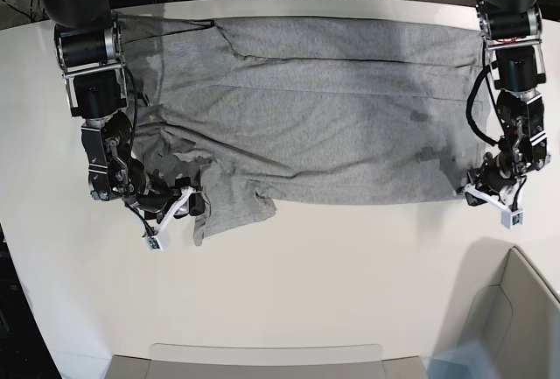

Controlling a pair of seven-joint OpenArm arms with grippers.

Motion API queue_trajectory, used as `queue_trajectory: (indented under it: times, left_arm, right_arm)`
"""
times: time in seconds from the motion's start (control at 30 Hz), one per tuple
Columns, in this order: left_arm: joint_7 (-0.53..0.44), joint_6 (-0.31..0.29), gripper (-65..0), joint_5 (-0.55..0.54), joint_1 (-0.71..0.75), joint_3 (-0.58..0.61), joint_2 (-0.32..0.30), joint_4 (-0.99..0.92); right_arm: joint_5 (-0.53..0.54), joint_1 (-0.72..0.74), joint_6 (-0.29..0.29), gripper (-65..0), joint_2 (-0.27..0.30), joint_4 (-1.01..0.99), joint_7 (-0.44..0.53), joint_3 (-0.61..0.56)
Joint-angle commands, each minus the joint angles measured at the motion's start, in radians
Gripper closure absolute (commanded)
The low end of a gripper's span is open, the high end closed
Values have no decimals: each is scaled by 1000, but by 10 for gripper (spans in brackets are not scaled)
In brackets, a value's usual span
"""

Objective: Fold the T-shirt properly
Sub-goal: 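Grasp the hem corners of the shirt with both grippers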

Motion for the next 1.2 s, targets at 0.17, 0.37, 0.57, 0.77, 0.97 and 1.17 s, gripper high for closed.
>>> queue_trajectory:
  times: [0.17, 0.37, 0.57, 0.77, 0.97, 1.17]
  left_arm:
    - [-44, 10, -133, 29, -47, -7, -22, -83]
    - [-36, 7, -133, 22, -44, -2, -23, -86]
    - [-33, 5, -147, 20, -40, 1, -5, -96]
    - [0, -71, -157, 20, -13, 1, 24, -90]
    - [20, -76, -32, 22, 6, 1, 24, -89]
    - [-12, -79, 0, 26, 9, -10, 24, -81]
  right_arm:
    - [-54, 0, -20, -233, 8, -7, -81, -2]
    - [-54, 0, -20, -233, 8, -7, -81, -2]
    - [-54, 0, -20, -233, 11, -7, -81, -2]
    - [-54, 1, -20, -233, 8, -7, -81, -2]
    - [-54, 6, -19, -211, 7, -5, -81, -4]
    - [-55, 12, -22, 0, 14, 47, -75, -64]
